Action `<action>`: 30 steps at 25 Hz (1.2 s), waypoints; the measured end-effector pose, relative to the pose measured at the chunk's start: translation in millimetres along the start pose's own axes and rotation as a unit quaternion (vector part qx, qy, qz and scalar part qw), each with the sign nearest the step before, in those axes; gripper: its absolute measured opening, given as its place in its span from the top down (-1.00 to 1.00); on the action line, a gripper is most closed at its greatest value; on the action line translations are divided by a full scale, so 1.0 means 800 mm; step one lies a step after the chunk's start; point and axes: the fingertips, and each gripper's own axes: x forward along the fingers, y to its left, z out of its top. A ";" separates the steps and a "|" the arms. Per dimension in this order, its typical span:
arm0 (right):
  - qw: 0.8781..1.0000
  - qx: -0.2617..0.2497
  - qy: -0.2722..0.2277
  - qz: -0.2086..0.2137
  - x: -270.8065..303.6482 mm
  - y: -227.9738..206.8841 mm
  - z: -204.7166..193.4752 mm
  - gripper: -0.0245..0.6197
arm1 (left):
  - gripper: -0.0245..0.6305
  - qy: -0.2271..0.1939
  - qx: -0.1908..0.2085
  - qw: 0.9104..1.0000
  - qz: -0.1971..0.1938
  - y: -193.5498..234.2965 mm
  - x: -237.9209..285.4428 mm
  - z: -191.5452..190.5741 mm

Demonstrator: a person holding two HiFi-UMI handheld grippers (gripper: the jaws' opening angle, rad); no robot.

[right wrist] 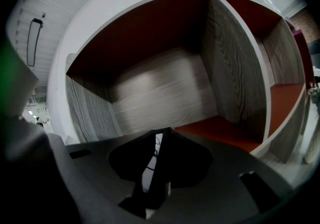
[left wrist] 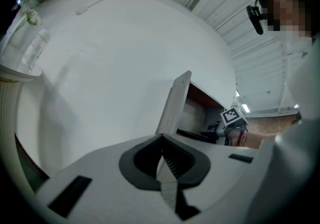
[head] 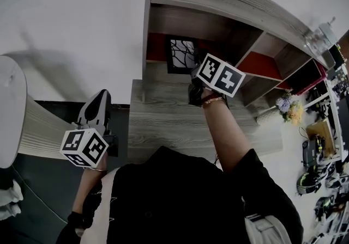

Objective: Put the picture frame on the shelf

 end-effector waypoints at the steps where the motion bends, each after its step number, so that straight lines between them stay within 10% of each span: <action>1: 1.000 0.005 -0.008 0.003 -0.004 0.000 0.006 0.66 | 0.89 0.000 0.001 1.000 -0.002 0.000 0.001 0.001; 7: 0.994 0.079 -0.072 0.019 -0.045 -0.007 0.033 0.93 | 0.89 0.007 0.004 1.000 -0.022 -0.009 0.014 0.003; 15: 0.957 0.223 -0.140 0.123 -0.118 0.011 0.017 0.93 | 0.89 0.030 0.010 0.996 -0.081 -0.042 0.033 -0.007; 23: 0.988 0.054 -0.111 0.093 -0.155 0.023 -0.043 0.92 | 0.89 0.051 0.020 0.991 -0.124 -0.071 0.033 -0.035; 30: 0.990 -0.075 -0.102 0.060 -0.174 0.009 -0.053 0.92 | 0.89 0.056 0.022 0.989 -0.132 -0.107 0.035 -0.048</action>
